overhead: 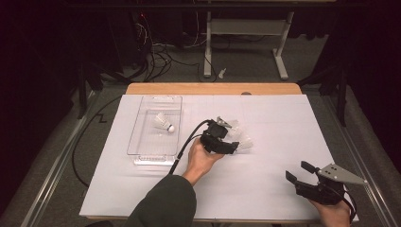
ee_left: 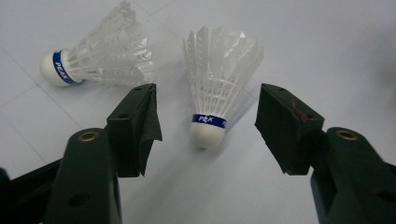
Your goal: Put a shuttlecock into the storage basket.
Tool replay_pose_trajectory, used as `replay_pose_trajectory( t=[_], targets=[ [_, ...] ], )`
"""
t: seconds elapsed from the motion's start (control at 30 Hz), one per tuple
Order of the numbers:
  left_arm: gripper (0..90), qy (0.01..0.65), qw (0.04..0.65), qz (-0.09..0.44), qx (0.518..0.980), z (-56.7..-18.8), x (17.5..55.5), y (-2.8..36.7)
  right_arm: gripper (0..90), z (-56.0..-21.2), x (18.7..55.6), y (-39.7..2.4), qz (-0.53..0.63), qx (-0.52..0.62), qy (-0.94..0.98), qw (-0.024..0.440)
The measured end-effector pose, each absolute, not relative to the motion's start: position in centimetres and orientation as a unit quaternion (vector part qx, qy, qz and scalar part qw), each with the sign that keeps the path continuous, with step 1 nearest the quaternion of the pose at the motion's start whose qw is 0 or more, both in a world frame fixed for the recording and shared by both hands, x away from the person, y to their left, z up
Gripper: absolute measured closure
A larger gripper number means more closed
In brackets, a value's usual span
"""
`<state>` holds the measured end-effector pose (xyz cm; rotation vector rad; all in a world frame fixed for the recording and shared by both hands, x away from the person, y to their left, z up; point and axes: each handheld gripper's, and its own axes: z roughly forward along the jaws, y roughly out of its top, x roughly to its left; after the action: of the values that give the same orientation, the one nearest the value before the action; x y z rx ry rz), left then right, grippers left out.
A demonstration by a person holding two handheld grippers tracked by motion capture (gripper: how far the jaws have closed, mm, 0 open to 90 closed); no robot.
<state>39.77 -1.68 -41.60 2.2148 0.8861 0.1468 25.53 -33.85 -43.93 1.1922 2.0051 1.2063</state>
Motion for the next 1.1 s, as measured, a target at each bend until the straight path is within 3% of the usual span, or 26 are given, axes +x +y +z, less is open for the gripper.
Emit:
replay_pose_trajectory(
  t=[1.1],
  targets=[
    [47.1, 0.332, 0.286, 0.037, 0.898, -43.4, 41.3, -4.4, 30.6, -44.0, 25.5, -33.9, 0.443, 0.437, 0.74, 0.255]
  ],
)
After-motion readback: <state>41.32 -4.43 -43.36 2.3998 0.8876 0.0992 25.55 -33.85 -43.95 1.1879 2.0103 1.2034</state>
